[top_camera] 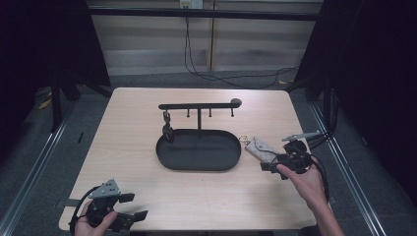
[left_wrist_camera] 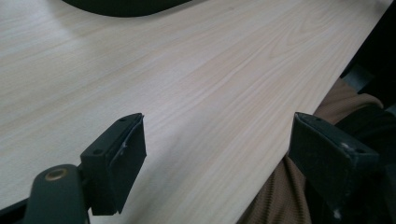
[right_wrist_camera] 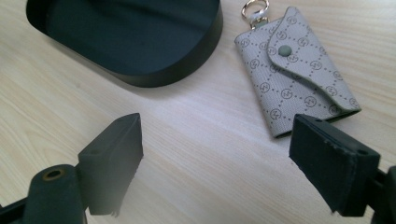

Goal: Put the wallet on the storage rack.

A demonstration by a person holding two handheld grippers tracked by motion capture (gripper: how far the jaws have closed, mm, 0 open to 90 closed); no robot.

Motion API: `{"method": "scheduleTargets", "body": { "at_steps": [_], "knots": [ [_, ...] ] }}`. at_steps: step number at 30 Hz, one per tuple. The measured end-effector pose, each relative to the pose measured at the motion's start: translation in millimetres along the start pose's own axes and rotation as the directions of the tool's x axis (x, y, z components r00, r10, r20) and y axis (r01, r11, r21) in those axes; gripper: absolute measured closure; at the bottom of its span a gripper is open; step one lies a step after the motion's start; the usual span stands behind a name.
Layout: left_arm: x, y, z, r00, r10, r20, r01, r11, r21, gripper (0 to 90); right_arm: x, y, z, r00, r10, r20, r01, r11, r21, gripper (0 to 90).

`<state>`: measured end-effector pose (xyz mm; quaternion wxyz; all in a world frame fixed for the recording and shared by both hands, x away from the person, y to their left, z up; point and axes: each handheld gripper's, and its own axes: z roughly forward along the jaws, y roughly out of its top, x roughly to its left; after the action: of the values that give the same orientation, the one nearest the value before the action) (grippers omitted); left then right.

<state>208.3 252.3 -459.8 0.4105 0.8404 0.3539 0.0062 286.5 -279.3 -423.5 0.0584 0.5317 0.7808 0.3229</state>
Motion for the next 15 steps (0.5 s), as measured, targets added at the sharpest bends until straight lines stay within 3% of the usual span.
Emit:
{"method": "scheduleTargets", "body": {
  "at_steps": [7, 12, 15],
  "knots": [
    [2.2, 0.6, 0.6, 1.0000, -0.001, 0.009, 0.001, 1.0000, -0.006, 17.8, -6.1, 22.2, 3.5, 0.9999, 0.000, 0.014, -0.001, 0.998, 0.057, 16.8],
    [8.9, -0.9, -0.7, 0.9966, -0.067, 0.047, 0.068, 0.9975, -0.017, 17.7, -9.6, 34.7, 10.2, 1.0000, -0.007, 0.000, 0.007, 0.993, 0.115, 16.6],
    [10.2, -1.5, -1.6, 0.9971, -0.073, 0.022, 0.073, 0.9972, -0.011, 17.6, -9.2, 40.8, 14.8, 0.9996, -0.027, 0.007, 0.026, 0.988, 0.153, 15.3]
  ]
}}
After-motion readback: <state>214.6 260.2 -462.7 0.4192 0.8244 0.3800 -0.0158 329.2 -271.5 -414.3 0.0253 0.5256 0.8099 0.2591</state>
